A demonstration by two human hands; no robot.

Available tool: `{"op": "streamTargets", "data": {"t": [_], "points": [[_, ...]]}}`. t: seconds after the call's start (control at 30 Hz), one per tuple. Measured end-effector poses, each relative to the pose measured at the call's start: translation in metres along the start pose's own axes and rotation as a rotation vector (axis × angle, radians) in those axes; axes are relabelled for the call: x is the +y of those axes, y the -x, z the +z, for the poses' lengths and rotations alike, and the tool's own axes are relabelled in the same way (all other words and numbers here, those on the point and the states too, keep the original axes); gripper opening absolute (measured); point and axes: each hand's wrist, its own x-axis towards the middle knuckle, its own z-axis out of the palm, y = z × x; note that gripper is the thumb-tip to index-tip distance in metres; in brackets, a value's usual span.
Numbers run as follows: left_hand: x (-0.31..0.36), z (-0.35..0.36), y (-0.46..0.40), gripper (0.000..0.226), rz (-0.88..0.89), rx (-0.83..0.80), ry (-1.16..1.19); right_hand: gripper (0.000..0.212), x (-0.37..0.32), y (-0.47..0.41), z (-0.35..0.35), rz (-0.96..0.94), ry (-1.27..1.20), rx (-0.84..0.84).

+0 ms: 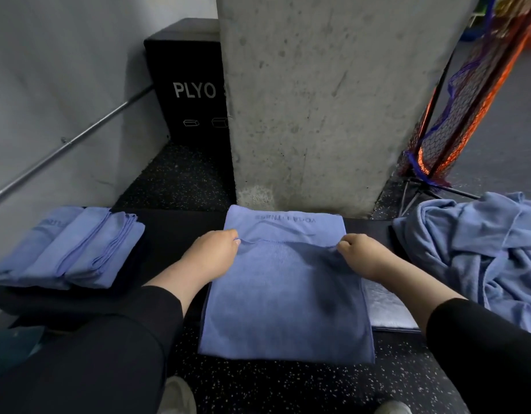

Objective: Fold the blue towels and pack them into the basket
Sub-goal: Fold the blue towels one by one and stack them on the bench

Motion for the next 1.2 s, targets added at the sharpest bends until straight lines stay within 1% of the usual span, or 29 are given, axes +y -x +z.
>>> {"op": "streamTargets", "data": {"t": [0.1,0.17,0.2,0.27,0.33,0.43,0.47,0.53,0.57,0.6,0.67,0.7,0.77,0.83,0.9,0.97,1.03,1.2], "points": [[0.004,-0.008,0.02,0.028,0.045,-0.065,-0.083,0.026,0.003,0.017,-0.002,-0.042,0.084,-0.122],[0.005,-0.012,0.032,0.028,0.083,-0.083,-0.161,0.025,0.005,0.029,-0.005,-0.107,0.176,-0.19],[0.003,-0.013,0.037,0.028,0.085,-0.095,-0.153,0.027,0.007,0.033,-0.005,-0.135,0.201,-0.203],[-0.004,-0.013,0.044,0.03,0.061,-0.122,-0.045,0.031,0.013,0.037,-0.006,-0.14,0.138,-0.186],[-0.009,-0.017,0.047,0.033,0.052,-0.117,0.082,0.032,0.017,0.039,-0.007,-0.101,-0.061,-0.173],[-0.01,-0.03,0.044,0.034,0.037,-0.065,0.352,0.024,0.019,0.035,-0.009,0.022,-0.703,-0.14],[-0.011,-0.035,0.041,0.033,0.027,-0.027,0.463,0.023,0.017,0.033,-0.013,0.049,-0.857,-0.11],[-0.01,-0.043,0.032,0.035,-0.007,0.092,0.638,0.026,0.013,0.024,-0.02,0.067,-0.995,-0.002],[-0.01,-0.044,0.026,0.036,-0.025,0.162,0.666,0.03,0.011,0.017,-0.023,0.062,-1.015,0.062],[-0.008,-0.044,0.02,0.036,-0.041,0.224,0.652,0.032,0.009,0.011,-0.024,0.052,-1.007,0.124],[-0.003,-0.04,0.007,0.032,-0.061,0.302,0.544,0.029,0.005,-0.003,-0.021,0.019,-0.896,0.228],[0.0,-0.036,0.001,0.029,-0.065,0.305,0.496,0.026,0.004,-0.009,-0.018,0.004,-0.8,0.265],[0.002,-0.023,-0.009,0.027,-0.067,0.248,0.418,0.023,0.003,-0.022,-0.01,-0.018,-0.553,0.306],[-0.001,-0.007,-0.017,0.027,-0.056,0.164,0.318,0.019,0.003,-0.029,0.0,-0.04,-0.347,0.281],[-0.004,0.003,-0.02,0.029,-0.021,0.101,0.184,0.018,0.003,-0.031,0.006,-0.031,-0.21,0.222],[-0.005,0.004,-0.019,0.028,-0.004,0.092,0.096,0.022,0.003,-0.031,0.008,-0.014,-0.141,0.177],[-0.008,0.0,-0.016,0.024,-0.016,0.087,0.068,0.023,0.004,-0.027,0.006,-0.011,-0.098,0.146],[-0.013,-0.017,-0.004,0.025,-0.008,-0.04,0.048,0.022,0.012,-0.014,0.003,-0.082,-0.017,0.053]]}}
